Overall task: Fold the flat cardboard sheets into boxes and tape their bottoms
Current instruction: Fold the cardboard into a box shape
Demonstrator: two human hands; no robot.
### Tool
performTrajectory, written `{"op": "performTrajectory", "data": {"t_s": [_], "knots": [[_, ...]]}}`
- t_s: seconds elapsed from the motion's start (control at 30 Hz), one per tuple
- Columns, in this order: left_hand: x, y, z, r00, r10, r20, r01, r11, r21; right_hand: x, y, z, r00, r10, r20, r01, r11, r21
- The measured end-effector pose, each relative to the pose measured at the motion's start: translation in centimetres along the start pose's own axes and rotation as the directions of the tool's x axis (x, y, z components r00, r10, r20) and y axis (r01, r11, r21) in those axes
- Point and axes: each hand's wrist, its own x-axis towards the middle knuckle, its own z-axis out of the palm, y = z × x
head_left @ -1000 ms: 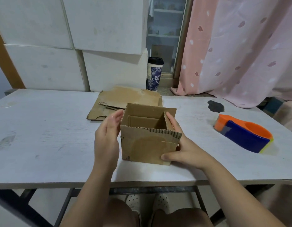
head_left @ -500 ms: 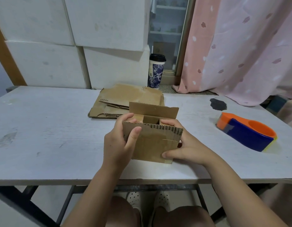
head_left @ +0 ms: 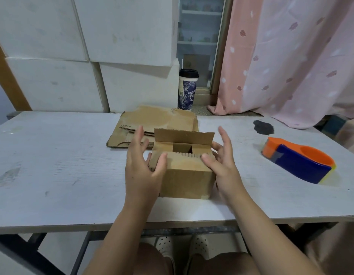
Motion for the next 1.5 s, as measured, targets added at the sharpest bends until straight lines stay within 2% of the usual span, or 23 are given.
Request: {"op": "performTrajectory", "data": {"t_s": [0.17, 0.27, 0.33, 0.4, 0.47, 0.57, 0.8, 0.87, 0.9, 0.93, 1.0, 1.03, 1.07, 1.17, 1.23, 1.33, 1.43, 1.5], "knots": [[0.0, 0.1, 0.6, 0.997, -0.027, 0.074, 0.028, 1.000, -0.013, -0.2, 0.4, 0.0, 1.000, -0.022, -0.006, 0.022, 1.000, 0.003], [-0.1, 0.6, 0.5, 0.996, 0.031, 0.083, -0.036, 0.998, 0.054, -0.5, 0.5, 0.5, 0.998, -0.027, -0.057, 0.028, 0.999, 0.018], [-0.1, 0.9, 0.4, 0.988, 0.122, 0.094, -0.137, 0.976, 0.172, -0.7, 0.7, 0.8, 0.996, -0.020, -0.092, 0.022, 0.999, 0.023], [0.2, 0.8, 0.4, 0.956, 0.259, 0.140, -0.292, 0.895, 0.337, -0.8, 0.8, 1.1, 0.993, -0.020, -0.120, 0.025, 0.999, 0.040], [0.4, 0.7, 0.8, 0.899, 0.369, 0.237, -0.439, 0.759, 0.481, -0.8, 0.9, 1.2, 0.990, -0.019, -0.136, 0.027, 0.998, 0.056], [0.1, 1.3, 1.7, 0.857, 0.443, 0.264, -0.509, 0.652, 0.561, -0.6, 1.0, 1.0, 0.990, -0.024, -0.142, 0.029, 0.999, 0.039], [-0.8, 2.0, 2.3, 0.880, 0.336, 0.335, -0.475, 0.634, 0.611, -0.3, -0.3, -1.1, 0.995, 0.070, -0.072, -0.064, 0.994, 0.087], [-0.9, 2.3, 2.8, 0.888, 0.295, 0.354, -0.459, 0.629, 0.628, 0.3, -0.8, -3.1, 0.981, 0.005, -0.193, -0.047, 0.976, -0.211], [-0.9, 2.4, 3.2, 0.888, 0.272, 0.370, -0.455, 0.632, 0.628, 0.8, -0.8, -4.4, 0.967, -0.057, -0.248, -0.055, 0.905, -0.423], [-1.0, 2.6, 3.7, 0.889, 0.247, 0.385, -0.449, 0.639, 0.624, 1.2, -0.8, -5.7, 0.954, -0.099, -0.284, -0.103, 0.778, -0.620], [-1.1, 2.9, 4.6, 0.892, 0.228, 0.391, -0.441, 0.635, 0.634, 2.0, -0.3, -8.6, 0.928, -0.156, -0.339, -0.237, 0.455, -0.858], [-1.2, 2.9, 5.1, 0.893, 0.237, 0.382, -0.442, 0.621, 0.647, 2.4, -0.1, -10.1, 0.911, -0.186, -0.367, -0.299, 0.313, -0.902], [-1.2, 3.0, 5.4, 0.894, 0.248, 0.374, -0.444, 0.608, 0.658, 2.7, 0.1, -11.5, 0.895, -0.202, -0.398, -0.357, 0.213, -0.910], [-1.3, 3.1, 6.3, 0.896, 0.281, 0.343, -0.443, 0.607, 0.660, 3.4, 0.2, -15.1, 0.855, -0.111, -0.507, -0.507, 0.038, -0.861], [-1.3, 3.0, 6.4, 0.897, 0.297, 0.329, -0.443, 0.599, 0.667, 3.6, 0.3, -17.0, 0.843, -0.026, -0.537, -0.537, -0.101, -0.838], [-1.3, 2.9, 6.5, 0.893, 0.323, 0.315, -0.450, 0.592, 0.669, 4.0, 0.4, -18.4, 0.857, 0.006, -0.515, -0.502, -0.214, -0.838], [-1.3, 2.7, 6.5, 0.889, 0.332, 0.315, -0.456, 0.593, 0.663, 4.6, -0.1, -19.1, 0.880, 0.048, -0.473, -0.451, -0.229, -0.863], [-1.2, 2.7, 6.5, 0.889, 0.330, 0.317, -0.457, 0.599, 0.657, 4.8, -0.6, -19.3, 0.883, 0.078, -0.462, -0.441, -0.193, -0.876]]}}
